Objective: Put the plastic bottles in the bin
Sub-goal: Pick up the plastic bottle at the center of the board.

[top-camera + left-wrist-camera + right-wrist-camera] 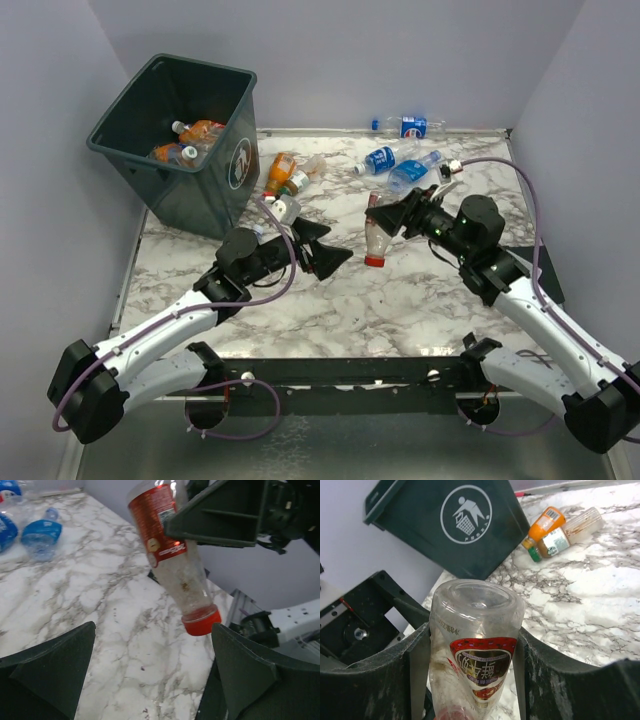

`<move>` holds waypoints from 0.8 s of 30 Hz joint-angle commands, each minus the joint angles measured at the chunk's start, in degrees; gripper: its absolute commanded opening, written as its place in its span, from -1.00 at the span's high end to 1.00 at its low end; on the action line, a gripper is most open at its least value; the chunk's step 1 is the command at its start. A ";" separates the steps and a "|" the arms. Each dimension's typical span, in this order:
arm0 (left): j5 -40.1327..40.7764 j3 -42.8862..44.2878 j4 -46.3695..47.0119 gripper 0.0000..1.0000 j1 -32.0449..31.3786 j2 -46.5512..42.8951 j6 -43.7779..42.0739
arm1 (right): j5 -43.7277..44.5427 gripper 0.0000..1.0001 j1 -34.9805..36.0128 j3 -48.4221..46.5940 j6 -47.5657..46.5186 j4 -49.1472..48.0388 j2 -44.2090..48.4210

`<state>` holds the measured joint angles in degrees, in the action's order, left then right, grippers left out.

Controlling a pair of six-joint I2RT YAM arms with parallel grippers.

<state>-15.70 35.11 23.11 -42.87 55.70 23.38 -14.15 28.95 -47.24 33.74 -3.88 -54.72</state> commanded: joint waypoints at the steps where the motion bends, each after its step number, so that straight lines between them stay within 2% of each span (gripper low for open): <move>1: -14.74 -1.82 11.41 -0.98 0.02 0.55 7.29 | -2.18 0.22 3.50 2.41 -4.40 -1.58 2.62; 9: -20.74 -1.32 17.16 -0.98 -0.34 7.15 13.97 | 6.29 0.21 14.97 5.75 -6.55 -13.97 1.02; 15: -20.03 -2.03 17.23 -0.95 -1.38 7.06 12.52 | 9.57 0.21 16.70 5.41 -4.96 -20.43 -1.88; 17: -19.05 -2.21 17.23 -0.77 -1.48 6.91 12.21 | 10.31 0.21 16.67 5.33 -4.63 -21.44 -2.14; 22: -17.20 -2.51 17.15 -0.04 -1.47 6.88 11.74 | 11.77 0.18 16.68 5.39 -4.18 -22.02 -1.32; 24: -16.64 -2.53 17.14 0.14 -1.43 6.88 11.62 | 11.04 0.09 16.67 4.81 -4.16 -21.26 -1.24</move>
<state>-32.64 33.26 38.28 -43.97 63.22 35.86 -5.58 45.56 -41.50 29.69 -22.85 -56.47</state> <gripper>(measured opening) 0.530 0.589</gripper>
